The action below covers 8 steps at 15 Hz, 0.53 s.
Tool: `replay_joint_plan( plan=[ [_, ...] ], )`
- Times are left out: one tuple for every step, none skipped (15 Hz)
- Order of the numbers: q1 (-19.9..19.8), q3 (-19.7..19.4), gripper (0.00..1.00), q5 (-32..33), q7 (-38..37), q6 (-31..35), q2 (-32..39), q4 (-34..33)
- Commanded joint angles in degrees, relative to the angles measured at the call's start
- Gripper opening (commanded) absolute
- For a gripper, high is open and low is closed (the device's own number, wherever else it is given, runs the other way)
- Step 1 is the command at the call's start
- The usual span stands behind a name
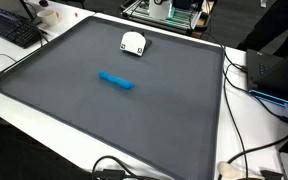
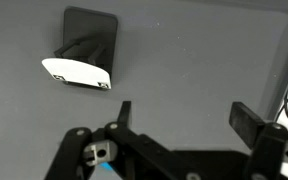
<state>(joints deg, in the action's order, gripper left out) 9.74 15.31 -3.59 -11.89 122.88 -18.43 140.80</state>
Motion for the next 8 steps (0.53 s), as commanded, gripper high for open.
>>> replay_joint_plan(
  plan=[
    [0.6,-0.6,1.0,0.2,-0.2,-0.1,0.1,-0.1],
    [0.6,-0.6,1.0,0.2,-0.2,-0.1,0.1,-0.1],
    [0.1,-1.0,1.0,0.0,-0.8,-1.0,1.0,-0.4],
    [-1.4,-1.5,1.0,0.0,-4.1,-0.3,2.1,-0.2],
    [-2.0,-2.4,1.0,-0.9,-5.4,0.3,2.9,0.2],
    [-2.9,-3.1,1.0,-0.9,-6.9,1.6,3.6,0.6],
    [-3.6,-3.8,1.0,-1.1,-8.4,1.8,4.4,0.5],
    [-4.3,-4.7,1.0,-1.6,-9.5,2.4,5.3,0.5]
  ],
)
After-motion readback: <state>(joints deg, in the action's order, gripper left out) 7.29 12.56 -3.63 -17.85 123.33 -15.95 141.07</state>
